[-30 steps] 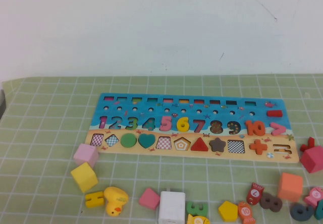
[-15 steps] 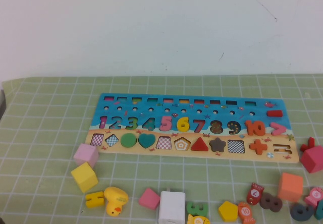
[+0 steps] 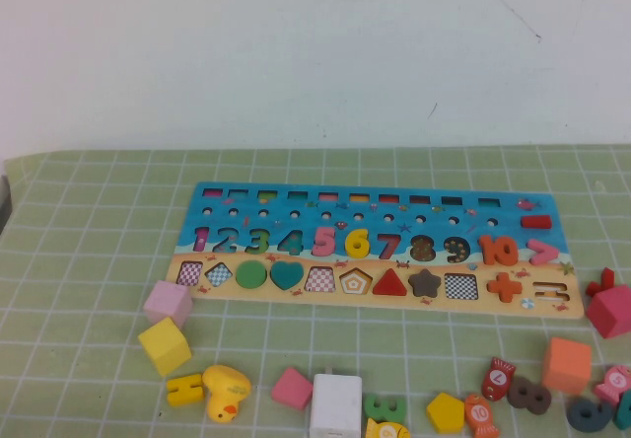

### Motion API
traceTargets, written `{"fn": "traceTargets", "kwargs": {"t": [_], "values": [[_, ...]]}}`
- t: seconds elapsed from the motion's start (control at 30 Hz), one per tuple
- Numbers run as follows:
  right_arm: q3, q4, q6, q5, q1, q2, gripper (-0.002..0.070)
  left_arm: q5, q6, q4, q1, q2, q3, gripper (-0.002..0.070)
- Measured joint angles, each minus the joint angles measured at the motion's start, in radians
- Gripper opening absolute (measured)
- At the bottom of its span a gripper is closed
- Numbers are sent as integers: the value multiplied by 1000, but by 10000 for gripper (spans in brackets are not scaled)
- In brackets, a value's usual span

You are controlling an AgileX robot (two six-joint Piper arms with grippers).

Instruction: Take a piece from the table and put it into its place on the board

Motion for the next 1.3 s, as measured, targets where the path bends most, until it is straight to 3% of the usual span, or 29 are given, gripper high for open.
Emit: {"fn": "traceTargets", "kwargs": {"t": [1.3], "values": [[0,0,0,0,0,0,-3,4,37,-2,-17,0,0,-2]]}}
